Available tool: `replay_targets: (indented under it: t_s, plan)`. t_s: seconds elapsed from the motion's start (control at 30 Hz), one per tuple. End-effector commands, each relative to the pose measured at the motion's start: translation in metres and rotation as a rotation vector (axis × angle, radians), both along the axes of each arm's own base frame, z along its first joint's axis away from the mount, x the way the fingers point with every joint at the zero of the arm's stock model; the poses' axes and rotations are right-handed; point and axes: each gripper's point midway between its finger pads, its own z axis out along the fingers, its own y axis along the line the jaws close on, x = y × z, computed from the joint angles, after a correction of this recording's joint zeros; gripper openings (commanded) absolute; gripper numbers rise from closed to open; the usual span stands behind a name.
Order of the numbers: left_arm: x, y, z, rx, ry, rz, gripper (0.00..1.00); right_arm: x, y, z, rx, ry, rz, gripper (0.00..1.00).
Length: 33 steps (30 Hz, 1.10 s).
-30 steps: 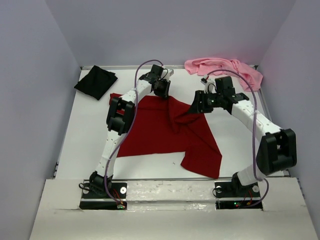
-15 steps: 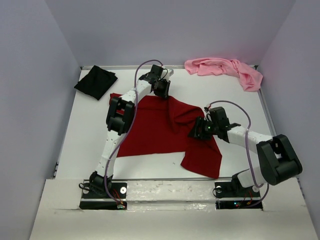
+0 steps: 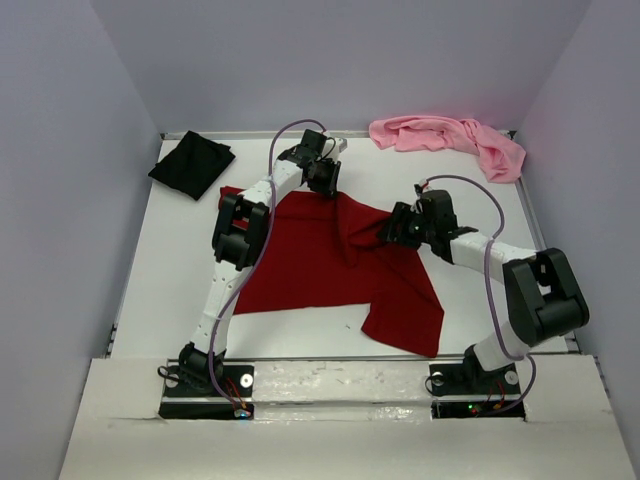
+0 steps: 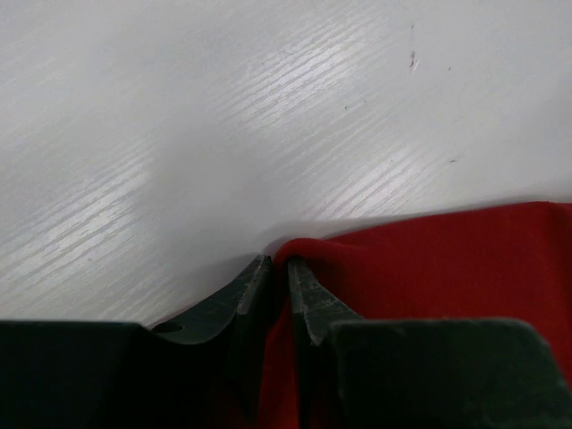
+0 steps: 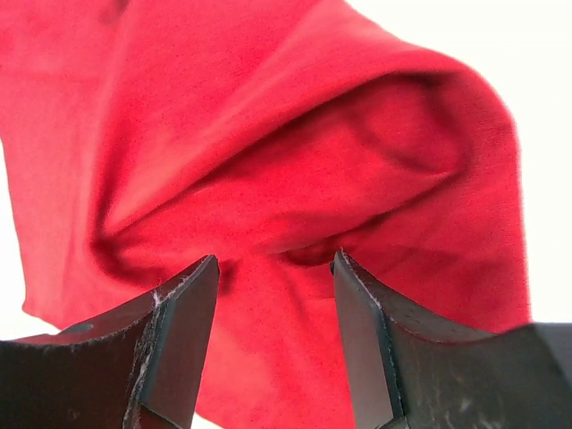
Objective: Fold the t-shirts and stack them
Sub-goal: Fold the tshirt
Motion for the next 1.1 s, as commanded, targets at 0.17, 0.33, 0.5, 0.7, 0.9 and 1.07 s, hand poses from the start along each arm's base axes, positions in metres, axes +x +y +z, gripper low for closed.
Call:
replay_targets:
  t_s: [0.17,0.33,0.5,0.7,0.9,1.07]
  plan:
    - [-0.022,0.023,-0.019,0.089,0.094,0.022,0.28,0.038,-0.031,-0.001,-0.016,-0.052,-0.089,0.6]
    - [-0.022,0.023,-0.02,0.088,0.094,0.021,0.28,0.046,-0.033,-0.006,0.005,-0.041,-0.088,0.6]
    - [-0.021,0.024,-0.02,0.089,0.094,0.022,0.28,0.053,-0.029,-0.007,0.03,-0.049,-0.09,0.6]
    - [-0.021,0.024,-0.02,0.089,0.095,0.022,0.28,0.06,-0.024,-0.015,0.048,-0.036,-0.09,0.52]
    - [-0.022,0.024,-0.022,0.092,0.097,0.021,0.28,0.07,-0.03,-0.011,0.04,-0.061,-0.115,0.0]
    - [-0.021,0.025,-0.022,0.091,0.097,0.022,0.28,0.087,-0.052,0.006,0.034,-0.1,-0.155,0.0]
